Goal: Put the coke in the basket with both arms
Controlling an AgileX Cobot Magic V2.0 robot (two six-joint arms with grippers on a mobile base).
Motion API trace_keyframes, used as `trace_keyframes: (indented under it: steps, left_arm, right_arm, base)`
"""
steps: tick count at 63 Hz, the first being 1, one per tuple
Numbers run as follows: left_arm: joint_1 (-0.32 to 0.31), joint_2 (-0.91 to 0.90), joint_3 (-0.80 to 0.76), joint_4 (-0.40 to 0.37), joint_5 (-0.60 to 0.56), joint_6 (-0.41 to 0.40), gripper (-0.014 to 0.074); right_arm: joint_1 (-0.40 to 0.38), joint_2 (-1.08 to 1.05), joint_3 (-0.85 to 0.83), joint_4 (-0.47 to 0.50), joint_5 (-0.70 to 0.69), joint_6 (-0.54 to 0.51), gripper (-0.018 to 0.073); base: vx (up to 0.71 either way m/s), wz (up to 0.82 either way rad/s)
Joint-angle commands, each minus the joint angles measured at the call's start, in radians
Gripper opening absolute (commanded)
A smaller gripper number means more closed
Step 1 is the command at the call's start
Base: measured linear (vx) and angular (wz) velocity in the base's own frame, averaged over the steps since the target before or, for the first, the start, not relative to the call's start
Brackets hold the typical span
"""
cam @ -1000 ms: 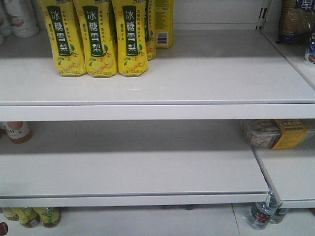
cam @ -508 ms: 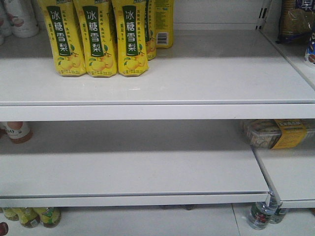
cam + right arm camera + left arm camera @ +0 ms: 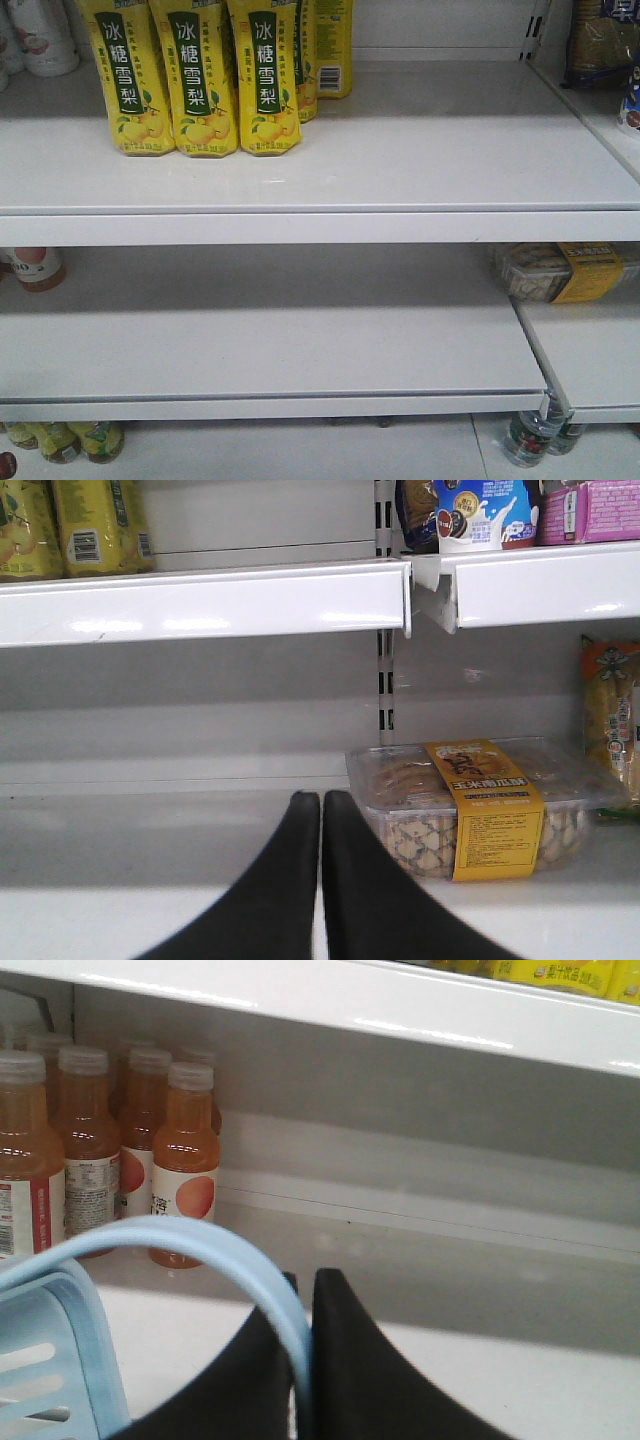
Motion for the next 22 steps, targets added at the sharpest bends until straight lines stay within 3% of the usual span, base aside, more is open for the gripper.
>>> trace_keyframes:
  steps: [1,22]
  left_arm:
    - [0.0,-0.022,-0.031,0.03,-0.153,0.035,-0.0006]
    - [0.0,-0.022,-0.031,0.03,-0.153,0.035,-0.0006]
  right_arm:
    - [-0.006,-0.013,0.008,-0.008,-0.079,-0.002,-0.0005]
    - [-0.006,-0.013,0.008,-0.008,-0.079,-0.002,-0.0005]
  base:
    - [0.0,0.0]
    - [0.0,0.0]
